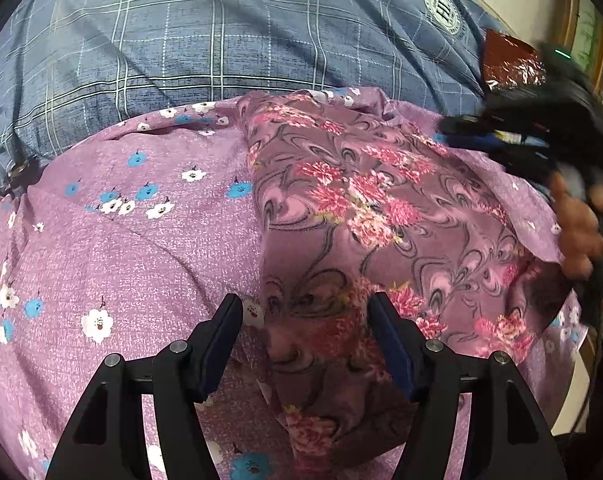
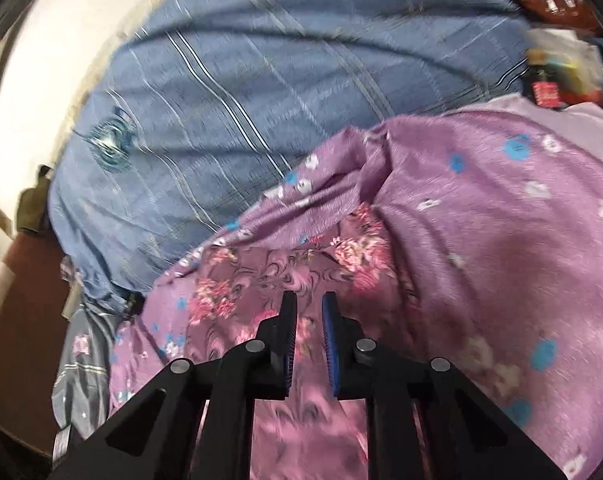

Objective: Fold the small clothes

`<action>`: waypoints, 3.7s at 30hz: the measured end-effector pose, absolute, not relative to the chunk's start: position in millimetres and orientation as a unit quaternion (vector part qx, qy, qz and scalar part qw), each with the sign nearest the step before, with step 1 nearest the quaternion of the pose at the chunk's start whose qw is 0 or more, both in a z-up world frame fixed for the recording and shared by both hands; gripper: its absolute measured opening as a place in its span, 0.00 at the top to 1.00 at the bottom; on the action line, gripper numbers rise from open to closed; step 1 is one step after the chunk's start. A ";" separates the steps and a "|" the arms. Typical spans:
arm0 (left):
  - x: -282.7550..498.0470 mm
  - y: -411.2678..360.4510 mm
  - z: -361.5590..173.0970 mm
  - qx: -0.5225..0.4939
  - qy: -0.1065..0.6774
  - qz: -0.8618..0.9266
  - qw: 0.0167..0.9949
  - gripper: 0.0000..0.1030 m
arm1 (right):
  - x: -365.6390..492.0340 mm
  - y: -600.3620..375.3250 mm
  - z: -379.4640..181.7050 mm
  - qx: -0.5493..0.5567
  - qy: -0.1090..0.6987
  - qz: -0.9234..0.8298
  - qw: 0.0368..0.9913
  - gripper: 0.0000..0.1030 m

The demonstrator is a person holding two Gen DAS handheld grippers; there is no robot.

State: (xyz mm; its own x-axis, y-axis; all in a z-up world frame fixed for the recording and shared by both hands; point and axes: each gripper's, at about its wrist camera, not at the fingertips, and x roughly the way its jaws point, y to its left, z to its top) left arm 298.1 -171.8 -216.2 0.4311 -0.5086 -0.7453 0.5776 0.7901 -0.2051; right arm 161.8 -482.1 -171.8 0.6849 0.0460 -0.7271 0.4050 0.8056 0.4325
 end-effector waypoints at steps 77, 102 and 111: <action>368.2 -184.1 -222.2 0.043 0.401 -0.231 0.885 0.01 | 132.9 -473.3 -212.2 0.304 0.419 -0.162 0.840 0.67; 345.2 -164.3 -191.4 0.080 0.357 -0.182 0.913 0.04 | 114.1 -414.7 -182.4 0.212 0.379 -0.116 0.893 0.62; 343.2 -137.6 -186.4 0.074 0.341 -0.148 0.926 0.04 | 131.1 -368.6 -176.1 0.173 0.367 -0.071 0.911 0.62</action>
State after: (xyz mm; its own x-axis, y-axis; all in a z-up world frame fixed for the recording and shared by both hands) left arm 343.2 -137.6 -186.4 0.7242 -0.2241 -0.6522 0.3247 0.9451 0.0358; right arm 131.1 -368.6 -176.1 0.7203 -0.0026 -0.6936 0.2569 0.9299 0.2634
